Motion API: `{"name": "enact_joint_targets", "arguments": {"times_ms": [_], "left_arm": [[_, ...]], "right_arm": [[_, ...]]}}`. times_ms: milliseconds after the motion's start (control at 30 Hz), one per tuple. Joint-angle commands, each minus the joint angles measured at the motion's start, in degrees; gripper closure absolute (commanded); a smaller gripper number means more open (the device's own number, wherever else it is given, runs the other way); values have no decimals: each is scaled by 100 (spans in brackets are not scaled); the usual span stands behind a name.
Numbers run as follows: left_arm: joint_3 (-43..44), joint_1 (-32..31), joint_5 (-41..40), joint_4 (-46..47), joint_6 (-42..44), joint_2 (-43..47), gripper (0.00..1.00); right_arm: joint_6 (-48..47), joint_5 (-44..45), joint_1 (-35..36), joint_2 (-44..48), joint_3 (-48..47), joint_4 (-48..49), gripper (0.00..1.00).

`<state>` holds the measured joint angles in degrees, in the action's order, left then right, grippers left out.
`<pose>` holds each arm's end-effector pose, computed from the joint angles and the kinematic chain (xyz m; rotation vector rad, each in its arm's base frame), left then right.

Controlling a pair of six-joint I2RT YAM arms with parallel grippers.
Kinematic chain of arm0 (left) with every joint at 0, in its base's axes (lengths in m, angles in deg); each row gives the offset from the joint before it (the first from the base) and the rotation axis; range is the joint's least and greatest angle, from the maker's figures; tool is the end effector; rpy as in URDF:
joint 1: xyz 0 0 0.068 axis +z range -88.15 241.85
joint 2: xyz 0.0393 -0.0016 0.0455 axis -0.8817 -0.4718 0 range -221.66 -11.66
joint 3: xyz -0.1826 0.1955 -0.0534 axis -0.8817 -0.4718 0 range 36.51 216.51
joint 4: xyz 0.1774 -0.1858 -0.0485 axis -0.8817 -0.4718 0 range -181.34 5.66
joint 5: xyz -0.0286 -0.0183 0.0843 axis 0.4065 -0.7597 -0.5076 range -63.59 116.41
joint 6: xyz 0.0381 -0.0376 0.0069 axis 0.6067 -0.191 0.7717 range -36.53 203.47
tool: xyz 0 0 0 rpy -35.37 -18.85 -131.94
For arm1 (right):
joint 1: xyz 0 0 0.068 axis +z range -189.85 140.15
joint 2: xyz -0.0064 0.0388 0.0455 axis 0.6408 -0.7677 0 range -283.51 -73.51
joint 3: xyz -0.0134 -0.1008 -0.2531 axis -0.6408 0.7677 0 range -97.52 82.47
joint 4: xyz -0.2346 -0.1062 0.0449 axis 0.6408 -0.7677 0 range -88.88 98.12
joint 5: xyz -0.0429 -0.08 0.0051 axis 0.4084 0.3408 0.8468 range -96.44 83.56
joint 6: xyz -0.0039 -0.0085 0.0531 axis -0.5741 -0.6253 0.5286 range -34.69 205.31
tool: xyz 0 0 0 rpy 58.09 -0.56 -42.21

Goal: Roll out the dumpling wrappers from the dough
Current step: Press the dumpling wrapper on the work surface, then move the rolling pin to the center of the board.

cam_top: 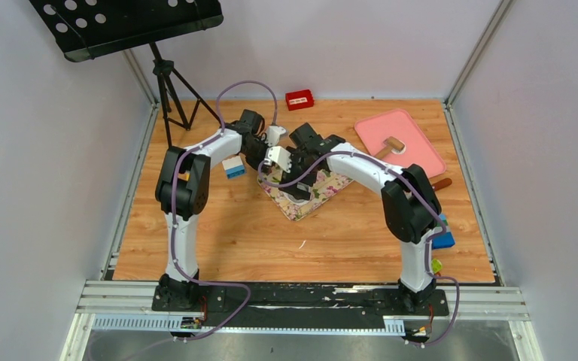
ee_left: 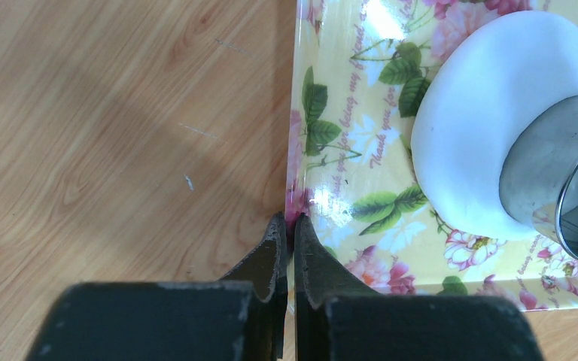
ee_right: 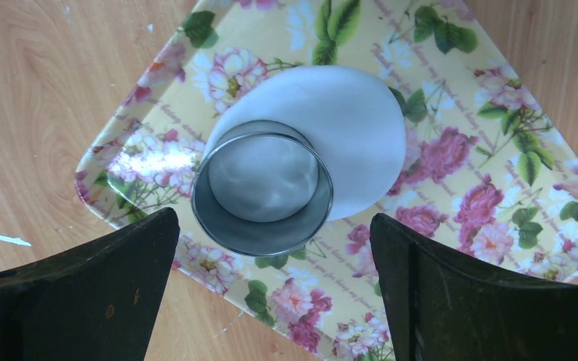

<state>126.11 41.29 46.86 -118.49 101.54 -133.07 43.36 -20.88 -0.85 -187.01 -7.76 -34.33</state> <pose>0.4086 -0.1665 0.1626 0.9868 2.5034 -0.4975 0.3197 0.2702 0.2150 -1.8047 2.0017 0.3263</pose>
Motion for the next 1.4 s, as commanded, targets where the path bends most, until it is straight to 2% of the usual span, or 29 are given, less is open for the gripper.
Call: {"name": "enact_joint_targets", "arguments": {"times_ms": [0,567,767,967,1033,1167,1367], "left_arm": [[-268,-27,-259,-320,-60,-156,100],[-281,-27,-176,-338,-49,-160,100],[-268,-27,-161,-355,-53,-175,100],[-259,-27,-160,-364,-57,-195,100],[-259,-27,-140,-364,-53,-191,100],[-260,-36,-110,-397,-57,-208,100],[-209,-44,-47,-434,-57,-256,100]], "right_arm": [[51,-409,44,-5,-62,139,0],[38,-183,46,-242,-169,304,0],[179,-282,46,263,-187,220,0],[688,426,-208,961,-171,184,1],[346,383,-487,1297,18,181,2],[-1317,429,-1118,1712,265,-64,4],[-4001,476,-2495,1135,-422,-1019,4]]}}
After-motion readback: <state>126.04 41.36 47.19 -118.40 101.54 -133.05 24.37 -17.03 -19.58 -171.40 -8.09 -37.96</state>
